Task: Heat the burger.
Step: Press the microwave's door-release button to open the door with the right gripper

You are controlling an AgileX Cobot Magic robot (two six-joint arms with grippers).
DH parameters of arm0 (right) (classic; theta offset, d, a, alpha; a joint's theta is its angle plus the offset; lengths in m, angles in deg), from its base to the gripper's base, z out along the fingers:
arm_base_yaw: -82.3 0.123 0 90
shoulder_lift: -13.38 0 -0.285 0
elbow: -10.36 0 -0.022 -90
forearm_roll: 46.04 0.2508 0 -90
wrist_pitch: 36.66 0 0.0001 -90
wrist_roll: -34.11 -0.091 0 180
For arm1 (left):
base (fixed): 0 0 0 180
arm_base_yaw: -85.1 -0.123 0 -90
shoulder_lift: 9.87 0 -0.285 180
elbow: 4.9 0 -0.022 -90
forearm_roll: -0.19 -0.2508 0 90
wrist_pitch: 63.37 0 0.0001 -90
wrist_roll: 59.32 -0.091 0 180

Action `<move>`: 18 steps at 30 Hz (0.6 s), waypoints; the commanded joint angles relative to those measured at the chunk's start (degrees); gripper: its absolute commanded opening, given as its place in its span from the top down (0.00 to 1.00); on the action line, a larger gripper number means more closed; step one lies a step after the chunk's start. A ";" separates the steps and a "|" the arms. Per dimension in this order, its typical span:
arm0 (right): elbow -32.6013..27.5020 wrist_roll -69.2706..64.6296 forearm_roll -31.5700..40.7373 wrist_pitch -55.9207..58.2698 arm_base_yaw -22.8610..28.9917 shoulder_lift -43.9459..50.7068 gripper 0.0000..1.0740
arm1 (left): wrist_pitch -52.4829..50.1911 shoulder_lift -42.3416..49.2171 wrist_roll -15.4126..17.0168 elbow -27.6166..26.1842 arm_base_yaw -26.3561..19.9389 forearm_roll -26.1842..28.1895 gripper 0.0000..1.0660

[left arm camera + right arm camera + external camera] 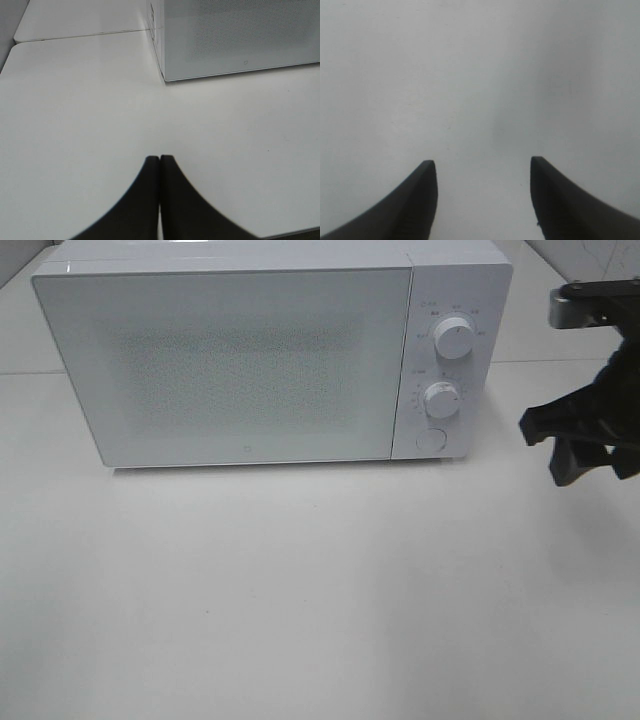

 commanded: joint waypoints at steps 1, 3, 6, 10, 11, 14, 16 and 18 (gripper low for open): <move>0.40 0.11 1.49 3.84 -4.24 0.34 0.48 | -0.52 0.52 -0.17 0.17 -0.17 0.63 1.00; 0.34 -1.83 1.43 6.53 -5.39 0.57 0.48 | -0.52 0.52 -0.17 0.17 -0.17 0.63 1.00; 0.34 -2.29 1.15 9.34 -5.61 1.78 0.48 | -0.52 0.52 -0.17 0.17 -0.17 0.63 1.00; 0.34 -2.18 1.20 12.20 -5.61 5.61 0.48 | -0.52 0.52 -0.17 0.17 -0.17 0.63 1.00; 0.06 -2.18 1.43 13.35 -5.61 8.02 0.49 | -0.52 0.52 -0.17 0.17 -0.17 0.63 1.00; -1.60 -2.23 1.49 14.44 -5.61 12.38 0.50 | -0.52 0.52 -0.17 0.17 -0.17 0.63 1.00; -3.72 -2.23 1.60 14.84 -5.61 15.81 0.51 | -0.52 0.52 -0.17 0.17 -0.17 0.63 1.00; -4.76 -2.23 1.60 15.07 -5.61 17.19 0.52 | -0.52 0.52 -0.17 0.17 -0.17 0.63 1.00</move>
